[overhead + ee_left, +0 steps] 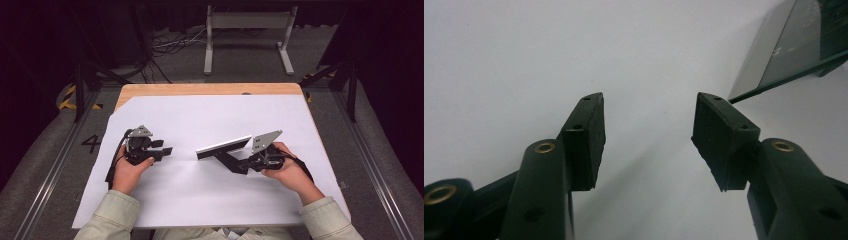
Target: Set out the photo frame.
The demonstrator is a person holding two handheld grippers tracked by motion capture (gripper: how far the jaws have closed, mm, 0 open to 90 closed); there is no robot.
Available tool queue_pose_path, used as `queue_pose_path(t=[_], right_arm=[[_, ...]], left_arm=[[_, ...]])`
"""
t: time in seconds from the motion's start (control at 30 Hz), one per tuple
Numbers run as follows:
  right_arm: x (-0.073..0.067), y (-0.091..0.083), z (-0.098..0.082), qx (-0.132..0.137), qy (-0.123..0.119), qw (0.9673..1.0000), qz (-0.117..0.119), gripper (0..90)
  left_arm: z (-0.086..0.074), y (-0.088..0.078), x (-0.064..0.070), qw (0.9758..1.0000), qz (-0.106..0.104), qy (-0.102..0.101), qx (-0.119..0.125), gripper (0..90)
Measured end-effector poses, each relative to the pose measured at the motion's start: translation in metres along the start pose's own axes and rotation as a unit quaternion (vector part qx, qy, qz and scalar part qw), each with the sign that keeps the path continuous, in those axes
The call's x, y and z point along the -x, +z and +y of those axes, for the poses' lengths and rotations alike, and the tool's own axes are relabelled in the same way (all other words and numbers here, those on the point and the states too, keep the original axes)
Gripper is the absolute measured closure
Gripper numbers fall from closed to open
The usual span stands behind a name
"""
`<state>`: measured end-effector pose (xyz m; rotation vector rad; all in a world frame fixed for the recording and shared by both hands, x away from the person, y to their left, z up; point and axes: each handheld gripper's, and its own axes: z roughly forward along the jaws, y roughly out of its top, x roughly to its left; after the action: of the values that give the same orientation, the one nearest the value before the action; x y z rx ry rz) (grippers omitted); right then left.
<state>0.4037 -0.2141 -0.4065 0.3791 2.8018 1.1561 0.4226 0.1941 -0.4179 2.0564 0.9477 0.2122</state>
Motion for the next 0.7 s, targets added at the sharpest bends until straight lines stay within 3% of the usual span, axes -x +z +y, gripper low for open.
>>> queue_pose_path(t=[0.5, 0.7], right_arm=[[-0.0002, -0.0033, -0.0048, -0.001, 0.019, 0.9997, -0.012, 83.0], [-0.0005, -0.0100, -0.0082, 0.005, 0.040, 0.9990, -0.020, 76.0]], left_arm=[[0.0012, 0.0022, 0.0034, 1.0000, -0.007, 0.000, -0.002, 46.4], [0.0019, 0.0029, 0.0048, 1.0000, -0.007, 0.001, -0.002, 45.9]])
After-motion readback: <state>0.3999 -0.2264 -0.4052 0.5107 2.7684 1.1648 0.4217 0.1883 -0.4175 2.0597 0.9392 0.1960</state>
